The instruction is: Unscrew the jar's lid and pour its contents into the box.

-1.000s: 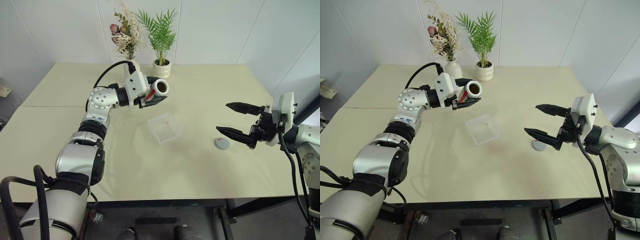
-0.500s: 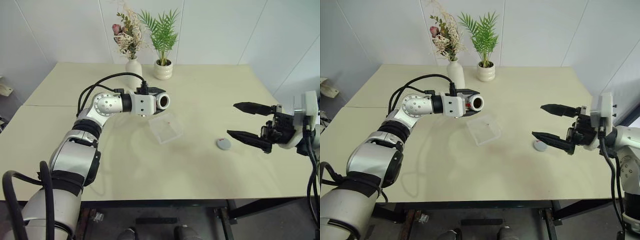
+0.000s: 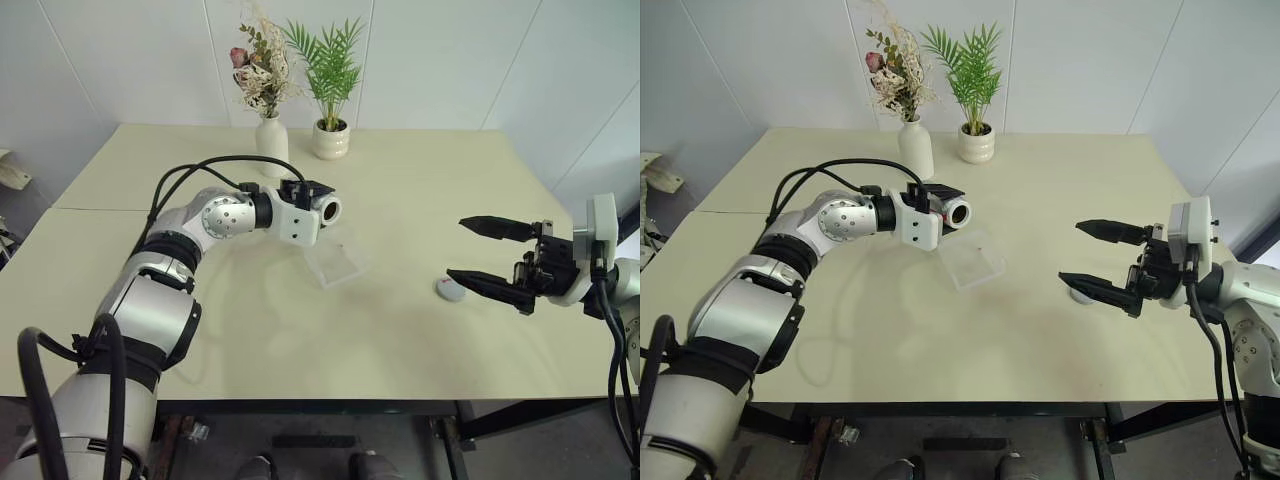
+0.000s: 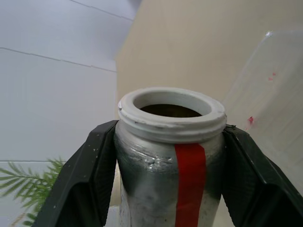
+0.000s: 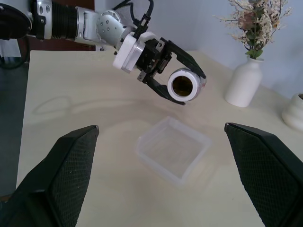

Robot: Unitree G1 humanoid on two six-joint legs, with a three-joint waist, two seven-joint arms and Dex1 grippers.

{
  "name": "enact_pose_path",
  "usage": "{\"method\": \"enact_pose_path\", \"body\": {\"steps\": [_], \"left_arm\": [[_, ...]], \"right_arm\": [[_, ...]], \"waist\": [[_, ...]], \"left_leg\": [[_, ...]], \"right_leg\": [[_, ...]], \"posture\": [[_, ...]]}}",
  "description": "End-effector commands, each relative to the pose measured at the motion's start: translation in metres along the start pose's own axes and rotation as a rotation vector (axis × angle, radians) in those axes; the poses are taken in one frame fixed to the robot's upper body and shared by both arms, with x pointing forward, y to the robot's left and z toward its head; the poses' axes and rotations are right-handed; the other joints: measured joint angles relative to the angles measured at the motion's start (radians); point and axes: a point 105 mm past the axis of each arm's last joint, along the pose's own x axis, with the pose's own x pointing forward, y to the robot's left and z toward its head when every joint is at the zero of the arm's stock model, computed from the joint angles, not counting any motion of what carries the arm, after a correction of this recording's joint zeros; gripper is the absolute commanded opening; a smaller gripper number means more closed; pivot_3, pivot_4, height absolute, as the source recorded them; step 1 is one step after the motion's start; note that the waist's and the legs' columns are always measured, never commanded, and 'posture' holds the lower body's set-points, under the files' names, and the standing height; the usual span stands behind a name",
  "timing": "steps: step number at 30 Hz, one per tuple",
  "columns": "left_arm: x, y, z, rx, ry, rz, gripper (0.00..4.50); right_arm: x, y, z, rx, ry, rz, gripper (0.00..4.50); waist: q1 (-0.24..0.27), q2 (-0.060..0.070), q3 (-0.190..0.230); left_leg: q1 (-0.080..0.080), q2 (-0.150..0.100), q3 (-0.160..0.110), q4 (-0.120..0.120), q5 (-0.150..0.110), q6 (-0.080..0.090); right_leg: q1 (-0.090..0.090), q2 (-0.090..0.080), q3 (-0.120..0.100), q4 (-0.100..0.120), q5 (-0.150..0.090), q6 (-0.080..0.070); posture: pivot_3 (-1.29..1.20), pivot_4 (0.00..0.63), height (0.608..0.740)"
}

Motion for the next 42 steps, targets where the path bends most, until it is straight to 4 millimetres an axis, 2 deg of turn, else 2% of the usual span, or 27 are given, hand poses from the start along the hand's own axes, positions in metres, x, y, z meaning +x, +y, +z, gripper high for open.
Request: {"method": "enact_pose_path", "body": {"steps": [1, 5, 22, 33, 42], "left_arm": [[0.002, 0.017, 0.004, 0.117, 0.0, 0.06, 2.61], [0.006, 0.014, 0.009, 0.229, -0.026, 0.045, 2.61], [0.015, 0.011, 0.012, 0.696, -0.073, 0.027, 2.61], [0.021, 0.016, 0.024, 0.888, -0.175, 0.078, 2.61], [0.021, 0.014, 0.024, 1.088, -0.227, 0.068, 2.61]], "right_arm": [[-0.002, 0.001, 0.01, -0.05, -0.018, -0.013, 4.5], [-0.002, 0.001, 0.009, -0.051, -0.014, -0.022, 4.5], [-0.003, -0.002, 0.008, -0.052, -0.007, -0.041, 4.5], [-0.001, -0.005, 0.009, -0.055, 0.005, -0.031, 4.5], [-0.002, -0.007, 0.011, -0.059, 0.013, -0.032, 4.5]], "waist": [[0.001, 0.0, 0.0], [0.0, 0.0, 0.0], [0.001, -0.003, 0.001], [0.0, -0.003, 0.002], [0.002, -0.004, 0.002]], "left_leg": [[0.0, 0.0, 0.0, 0.0, 0.0, 0.0], [0.0, 0.0, 0.0, 0.0, 0.0, 0.0], [-0.001, 0.0, 0.0, 0.0, -0.001, -0.002], [-0.001, -0.001, 0.0, 0.0, -0.001, -0.002], [-0.001, -0.001, 0.0, 0.001, -0.002, -0.003]], "right_leg": [[0.0, 0.0, 0.0, 0.0, 0.0, 0.0], [0.0, 0.0, 0.0, 0.0, 0.0, 0.0], [-0.001, 0.0, 0.001, -0.001, 0.0, 0.0], [-0.002, 0.0, 0.001, -0.001, 0.0, 0.0], [-0.001, 0.0, 0.002, -0.001, -0.001, 0.001]], "posture": [[0.0, 0.15, 0.74], [0.0, 0.15, 0.74], [0.0, 0.15, 0.74], [0.0, 0.15, 0.74], [0.0, 0.15, 0.74]]}}
